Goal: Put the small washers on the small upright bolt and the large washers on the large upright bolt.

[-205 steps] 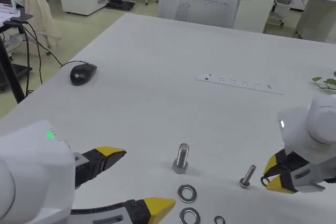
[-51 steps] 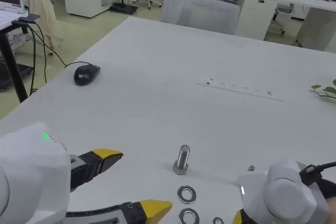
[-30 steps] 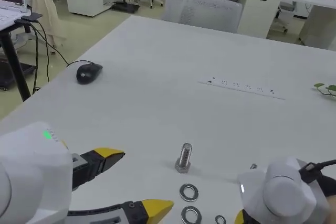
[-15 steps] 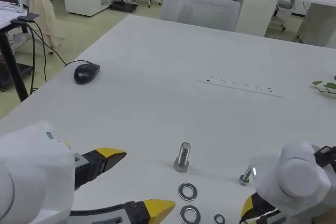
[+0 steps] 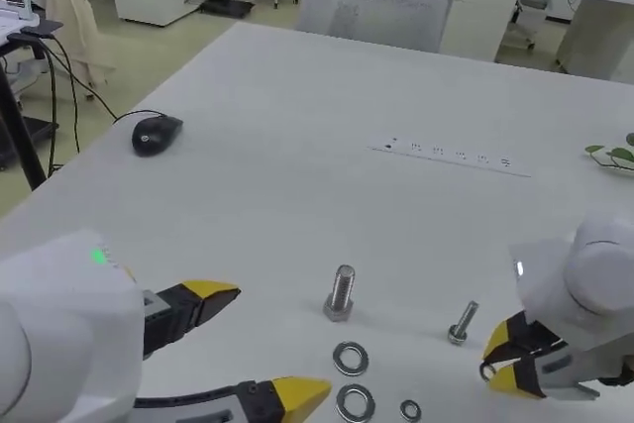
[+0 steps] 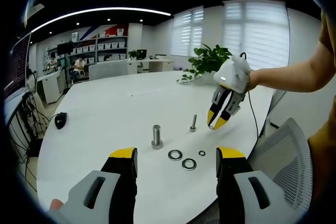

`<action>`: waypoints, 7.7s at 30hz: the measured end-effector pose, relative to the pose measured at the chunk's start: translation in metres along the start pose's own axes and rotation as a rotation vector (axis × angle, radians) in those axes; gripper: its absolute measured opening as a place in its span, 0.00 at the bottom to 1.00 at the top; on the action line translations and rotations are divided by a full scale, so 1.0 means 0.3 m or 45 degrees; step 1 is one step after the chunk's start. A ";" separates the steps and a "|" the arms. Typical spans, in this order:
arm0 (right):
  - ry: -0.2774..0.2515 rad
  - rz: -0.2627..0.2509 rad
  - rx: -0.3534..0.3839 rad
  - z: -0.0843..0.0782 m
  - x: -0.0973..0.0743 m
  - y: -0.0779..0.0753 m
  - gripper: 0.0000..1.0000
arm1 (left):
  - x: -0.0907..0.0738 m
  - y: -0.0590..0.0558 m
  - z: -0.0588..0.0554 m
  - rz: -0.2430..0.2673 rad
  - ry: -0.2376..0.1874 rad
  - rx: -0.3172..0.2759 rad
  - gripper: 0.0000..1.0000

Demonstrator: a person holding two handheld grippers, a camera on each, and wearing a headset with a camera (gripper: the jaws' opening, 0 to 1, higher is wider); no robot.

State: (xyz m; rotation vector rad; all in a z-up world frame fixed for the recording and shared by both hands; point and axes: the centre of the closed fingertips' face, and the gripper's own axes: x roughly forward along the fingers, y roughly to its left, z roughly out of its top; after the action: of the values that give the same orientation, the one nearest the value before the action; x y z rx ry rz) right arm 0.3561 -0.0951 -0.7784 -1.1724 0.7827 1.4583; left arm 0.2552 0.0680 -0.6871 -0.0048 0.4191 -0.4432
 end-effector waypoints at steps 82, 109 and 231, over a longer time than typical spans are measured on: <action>0.018 0.001 -0.071 -0.012 0.132 -0.187 0.14 | 0.022 0.049 -0.022 0.043 0.042 -0.047 0.59; -0.017 -0.051 -0.002 -0.023 0.027 -0.104 0.14 | -0.006 -0.001 0.022 0.016 -0.001 0.012 0.59; -0.045 -0.064 0.108 -0.001 -0.033 -0.088 0.12 | 0.004 0.000 0.000 0.008 0.012 0.000 0.59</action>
State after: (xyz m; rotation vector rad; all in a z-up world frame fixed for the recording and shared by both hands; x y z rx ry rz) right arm 0.3813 -0.0924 -0.7661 -1.0918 0.7780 1.3873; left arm 0.2562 0.0676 -0.6876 -0.0014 0.4286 -0.4371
